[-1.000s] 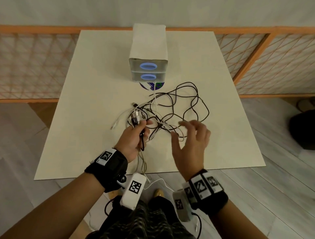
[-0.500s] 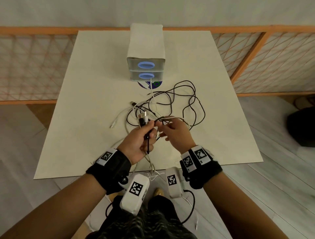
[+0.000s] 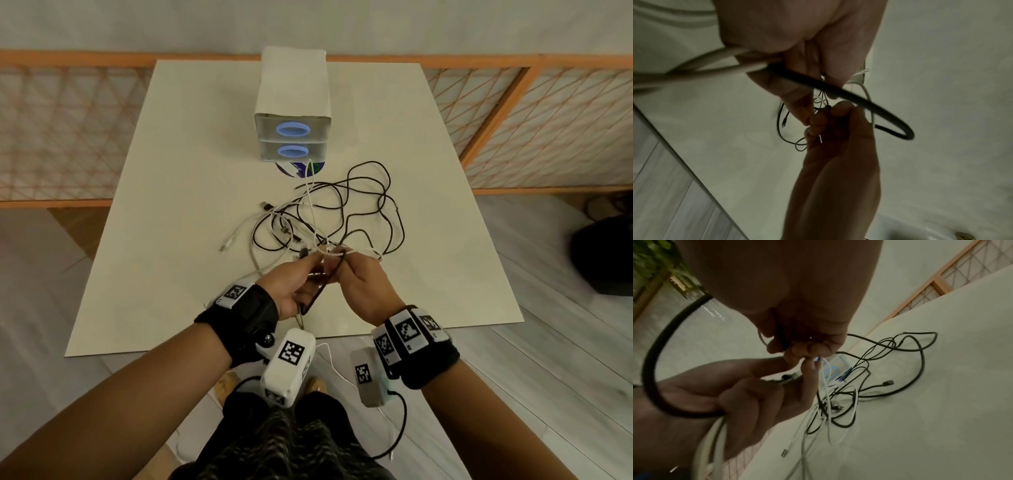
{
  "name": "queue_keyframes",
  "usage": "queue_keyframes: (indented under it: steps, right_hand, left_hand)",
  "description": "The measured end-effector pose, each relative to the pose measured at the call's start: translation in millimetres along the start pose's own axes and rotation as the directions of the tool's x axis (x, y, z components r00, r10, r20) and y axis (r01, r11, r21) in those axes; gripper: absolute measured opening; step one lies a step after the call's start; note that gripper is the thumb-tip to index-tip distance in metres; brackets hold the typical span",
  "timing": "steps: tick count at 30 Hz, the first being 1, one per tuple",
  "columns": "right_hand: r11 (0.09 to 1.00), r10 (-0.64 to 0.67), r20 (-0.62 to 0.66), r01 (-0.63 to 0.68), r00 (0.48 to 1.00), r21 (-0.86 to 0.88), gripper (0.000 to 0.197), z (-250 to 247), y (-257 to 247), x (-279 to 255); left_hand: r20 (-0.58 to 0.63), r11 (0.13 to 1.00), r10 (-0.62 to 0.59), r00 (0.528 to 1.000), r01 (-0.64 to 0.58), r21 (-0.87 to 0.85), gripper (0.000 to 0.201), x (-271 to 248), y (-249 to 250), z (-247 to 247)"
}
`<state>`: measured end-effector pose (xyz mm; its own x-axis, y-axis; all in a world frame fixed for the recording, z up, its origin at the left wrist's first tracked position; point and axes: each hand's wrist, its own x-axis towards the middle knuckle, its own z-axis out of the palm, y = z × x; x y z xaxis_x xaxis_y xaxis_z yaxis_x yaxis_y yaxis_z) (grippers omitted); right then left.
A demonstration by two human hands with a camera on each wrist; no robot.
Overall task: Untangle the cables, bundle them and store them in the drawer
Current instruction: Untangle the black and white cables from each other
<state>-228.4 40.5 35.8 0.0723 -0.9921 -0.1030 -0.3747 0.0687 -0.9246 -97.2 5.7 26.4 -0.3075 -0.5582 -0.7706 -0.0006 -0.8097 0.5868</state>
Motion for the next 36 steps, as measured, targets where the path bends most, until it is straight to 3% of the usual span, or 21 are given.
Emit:
queue_keyframes:
  steps: [3, 6, 8, 10, 12, 13, 15, 17, 19, 20, 24, 26, 28, 31, 33, 36]
  right_hand:
    - [0.999, 0.043, -0.02, -0.044, 0.999, -0.016, 0.033, -1, 10, -10]
    - [0.971, 0.205, 0.033, -0.207, 0.978, 0.119, 0.041, 0, 17, -23]
    - [0.925, 0.353, 0.108, -0.364, 0.93, 0.112, 0.044, -3, 23, -36]
    - [0.861, 0.5, 0.194, -0.509, 0.844, -0.006, 0.044, -11, 35, -47]
    - [0.794, 0.607, 0.223, -0.595, 0.763, -0.124, 0.044, -24, 44, -53]
    - [0.782, 0.623, 0.204, -0.598, 0.755, -0.175, 0.043, -31, 47, -52]
    - [0.824, 0.554, 0.092, -0.53, 0.827, -0.201, 0.033, -37, 52, -47]
    - [0.901, 0.435, -0.049, -0.433, 0.899, 0.038, 0.011, -33, 49, -41]
    - [0.916, 0.351, -0.161, -0.302, 0.922, 0.263, 0.03, -25, 44, -33]
    - [0.927, 0.32, -0.2, -0.263, 0.926, 0.266, 0.038, -21, 42, -29]
    - [0.977, 0.204, -0.115, -0.21, 0.972, -0.042, 0.061, -2, 31, -15]
    - [0.968, 0.15, -0.059, -0.159, 0.987, -0.194, 0.064, 8, 27, -11]
    - [0.965, 0.114, -0.056, -0.124, 0.992, -0.231, 0.053, 15, 25, -10]
    - [0.986, 0.059, -0.082, -0.071, 0.995, -0.153, 0.047, 14, 28, -23]
    - [0.989, 0.024, -0.064, -0.033, 0.998, -0.142, 0.03, 8, 38, -42]
    - [0.973, 0.074, -0.042, -0.082, 0.996, -0.215, 0.022, -8, 61, -70]
  left_hand:
    - [0.065, 0.998, 0.003, 0.998, 0.001, -0.061, 0.02, 5, 3, 5]
    - [0.054, 0.98, 0.074, 0.996, -0.063, -0.188, 0.008, 16, 12, 1]
    - [0.028, 0.96, 0.109, 0.994, -0.098, -0.262, 0.008, 23, 21, -6]
    - [0.005, 0.947, 0.129, 0.992, -0.122, -0.299, 0.011, 28, 28, -13]
    - [-0.022, 0.953, 0.145, 0.989, -0.145, -0.267, 0.014, 31, 28, -17]
    - [-0.032, 0.959, 0.152, 0.988, -0.155, -0.237, 0.015, 32, 25, -17]
    - [-0.033, 0.968, 0.159, 0.987, -0.163, -0.193, 0.014, 29, 18, -12]
    - [-0.025, 0.967, 0.176, 0.984, -0.178, -0.184, 0.017, 27, 12, -5]
    - [-0.021, 0.964, 0.186, 0.982, -0.187, -0.191, 0.015, 27, 6, -1]
    - [-0.021, 0.964, 0.187, 0.982, -0.187, -0.19, 0.011, 27, 4, 0]
    - [-0.015, 0.971, 0.191, 0.982, -0.191, -0.142, 0.018, 25, -6, 5]
    - [-0.006, 0.977, 0.185, 0.983, -0.184, -0.107, 0.016, 22, -7, 7]
    - [0.004, 0.978, 0.164, 0.987, -0.162, -0.129, 0.014, 22, -5, 5]
    - [-0.011, 0.947, 0.156, 0.988, -0.153, -0.282, 0.019, 29, 6, -12]
    - [-0.052, 0.905, 0.171, 0.984, -0.178, -0.386, 0.02, 32, 20, -26]
    - [-0.072, 0.894, 0.207, 0.976, -0.218, -0.392, 0.021, 34, 35, -39]
